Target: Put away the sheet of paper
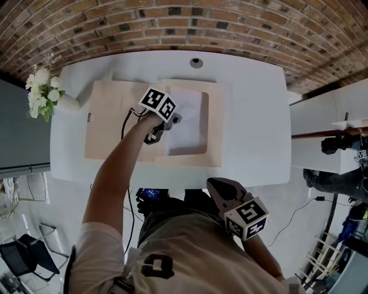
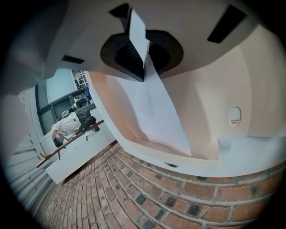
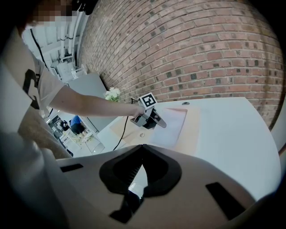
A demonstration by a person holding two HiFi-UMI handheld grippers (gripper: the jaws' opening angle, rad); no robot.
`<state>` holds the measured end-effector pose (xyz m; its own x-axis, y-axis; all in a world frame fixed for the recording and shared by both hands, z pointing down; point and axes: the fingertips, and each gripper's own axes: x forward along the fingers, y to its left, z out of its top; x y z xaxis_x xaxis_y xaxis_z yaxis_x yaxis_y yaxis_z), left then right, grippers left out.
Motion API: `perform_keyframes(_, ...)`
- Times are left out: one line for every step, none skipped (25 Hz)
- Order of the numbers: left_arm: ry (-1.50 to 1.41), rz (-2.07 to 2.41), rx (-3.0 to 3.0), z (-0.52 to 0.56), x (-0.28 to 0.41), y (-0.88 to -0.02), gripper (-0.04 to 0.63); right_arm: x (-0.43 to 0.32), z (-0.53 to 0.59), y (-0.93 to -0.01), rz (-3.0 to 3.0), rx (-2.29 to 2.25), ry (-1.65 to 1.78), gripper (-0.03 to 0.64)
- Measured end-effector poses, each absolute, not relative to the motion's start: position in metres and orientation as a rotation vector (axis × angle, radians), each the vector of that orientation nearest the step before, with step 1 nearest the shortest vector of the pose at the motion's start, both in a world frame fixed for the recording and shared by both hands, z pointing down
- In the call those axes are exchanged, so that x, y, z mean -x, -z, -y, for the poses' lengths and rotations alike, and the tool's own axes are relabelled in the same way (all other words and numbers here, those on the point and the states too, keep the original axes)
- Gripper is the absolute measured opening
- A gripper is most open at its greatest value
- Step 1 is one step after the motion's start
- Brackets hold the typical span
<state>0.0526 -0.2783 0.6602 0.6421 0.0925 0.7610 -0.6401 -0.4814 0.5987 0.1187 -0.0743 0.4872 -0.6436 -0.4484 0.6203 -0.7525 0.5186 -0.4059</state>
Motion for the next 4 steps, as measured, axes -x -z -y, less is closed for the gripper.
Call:
perform_keyframes(-0.938, 0.435, -1.879, 0.2772, -0.0525, -0.6605, 0.017, -0.1188, 0.0733, -0.4870, 2.320, -0.982, -0.931, 0.023)
perform_keyframes(-0.939, 0.435, -1.877, 0.2760, -0.0526, -0.6607, 0.017, -0.1191, 0.0723, -0.4868, 2.319, -0.981, -0.933, 0.023)
perform_keyframes(-0.939, 0.435, -1.875, 0.2747, -0.0528, -0.6610, 0.017, -0.1194, 0.0712, -0.4865, 2.317, -0.980, -0.936, 0.023)
perform_keyframes(-0.940, 0.435, -1.873, 0.2734, -0.0531, -0.6612, 0.017, -0.1199, 0.0702, -0.4863, 2.316, -0.980, -0.938, 0.023)
